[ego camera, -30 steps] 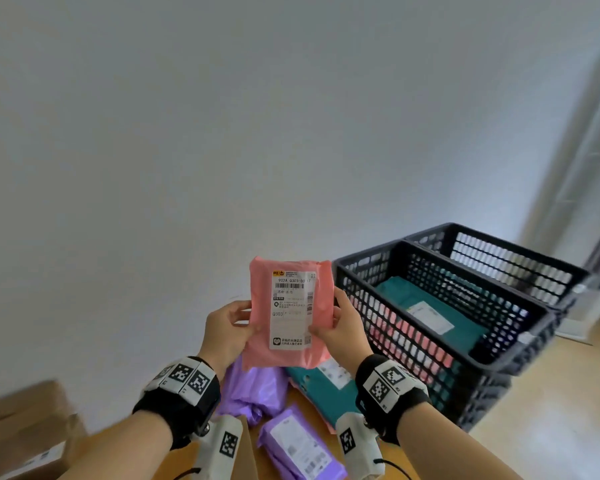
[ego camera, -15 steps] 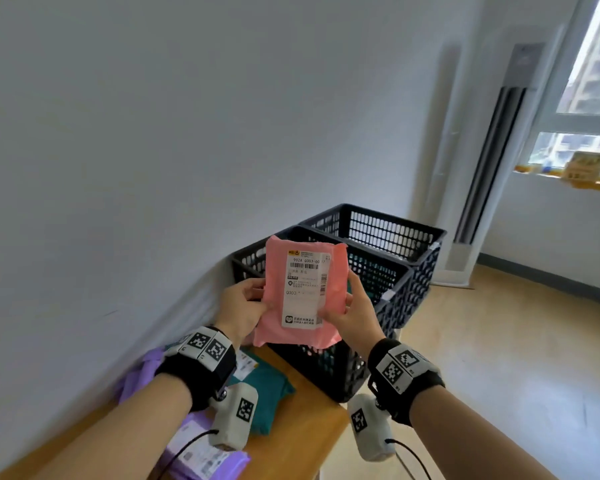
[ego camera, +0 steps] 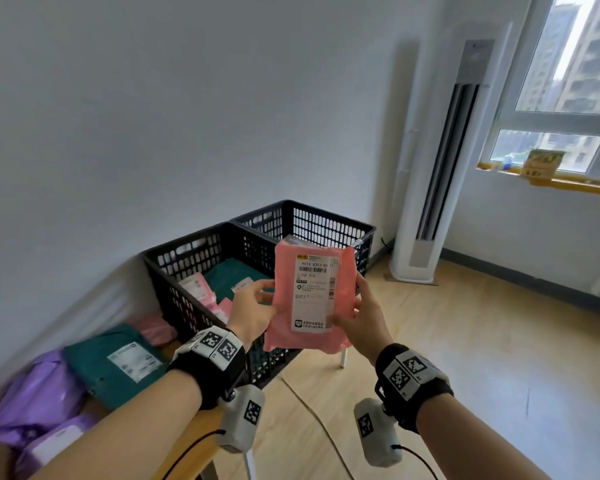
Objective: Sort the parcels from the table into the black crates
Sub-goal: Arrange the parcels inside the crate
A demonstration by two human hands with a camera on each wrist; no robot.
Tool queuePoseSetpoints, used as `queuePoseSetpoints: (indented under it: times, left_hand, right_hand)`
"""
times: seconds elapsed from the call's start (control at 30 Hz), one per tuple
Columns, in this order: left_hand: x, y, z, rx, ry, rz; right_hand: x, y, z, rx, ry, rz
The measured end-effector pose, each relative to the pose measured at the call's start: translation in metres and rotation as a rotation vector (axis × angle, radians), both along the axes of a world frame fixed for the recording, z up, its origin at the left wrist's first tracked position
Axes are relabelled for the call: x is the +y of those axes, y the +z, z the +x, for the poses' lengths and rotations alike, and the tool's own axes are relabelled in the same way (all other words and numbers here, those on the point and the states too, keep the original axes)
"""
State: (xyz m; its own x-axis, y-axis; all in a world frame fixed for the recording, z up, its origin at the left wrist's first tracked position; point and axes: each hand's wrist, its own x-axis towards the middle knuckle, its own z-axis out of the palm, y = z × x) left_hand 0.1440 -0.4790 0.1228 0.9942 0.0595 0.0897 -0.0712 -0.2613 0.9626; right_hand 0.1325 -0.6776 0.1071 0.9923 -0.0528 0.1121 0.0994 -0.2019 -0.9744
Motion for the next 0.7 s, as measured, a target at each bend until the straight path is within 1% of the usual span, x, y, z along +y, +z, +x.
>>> queuePoseSetpoints:
  times: [0.17, 0.37, 0.53, 0.7]
  left_hand:
    - [-0.053, -0.006, 0.023, 0.036, -0.024, 0.014]
    - [-0.104, -0.024, 0.083, 0.074, -0.049, -0.028]
    - [-0.143, -0.034, 0.157, 0.118, -0.064, -0.077]
    - [-0.175, -0.026, 0.238, 0.159, -0.075, -0.109]
  right_hand:
    - [-0.052, -0.01, 0.02, 0.045, -0.019, 0.008]
    - [-0.105, -0.021, 0.07, 0.08, -0.031, 0.004]
    - [-0.146, -0.019, 0.141, 0.11, -0.025, -0.031]
    - [-0.179, -0.004, 0.229, 0.113, -0.019, -0.115]
